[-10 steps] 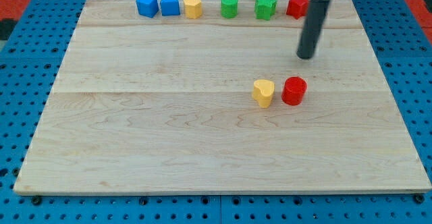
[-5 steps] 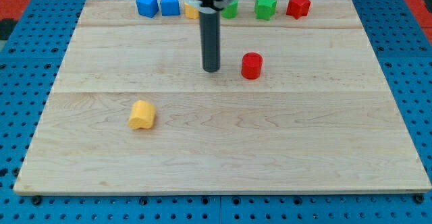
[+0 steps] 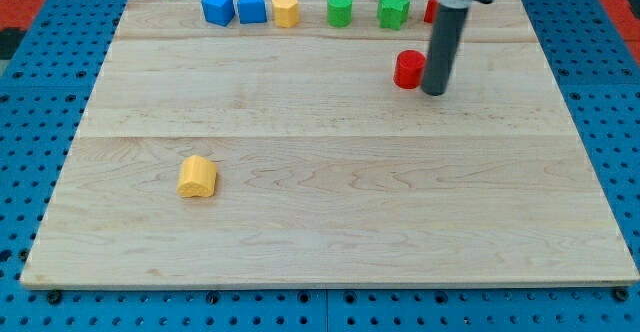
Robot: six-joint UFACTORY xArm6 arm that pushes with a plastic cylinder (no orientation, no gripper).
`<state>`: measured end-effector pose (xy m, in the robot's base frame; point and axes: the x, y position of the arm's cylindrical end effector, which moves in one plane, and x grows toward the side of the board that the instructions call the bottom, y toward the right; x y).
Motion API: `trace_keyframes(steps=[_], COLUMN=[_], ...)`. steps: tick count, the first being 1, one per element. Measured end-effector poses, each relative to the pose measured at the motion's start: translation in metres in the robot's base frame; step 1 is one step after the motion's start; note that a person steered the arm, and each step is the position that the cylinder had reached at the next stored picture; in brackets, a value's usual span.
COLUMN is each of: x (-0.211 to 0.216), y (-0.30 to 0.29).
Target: Move the red circle closer to the blue cube
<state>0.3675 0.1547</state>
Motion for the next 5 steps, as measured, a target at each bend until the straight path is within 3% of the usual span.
trace_keyframes(steps=[1, 3, 5], x=[-0.033, -0.046, -0.026], y=[0.001, -0.167, -0.04])
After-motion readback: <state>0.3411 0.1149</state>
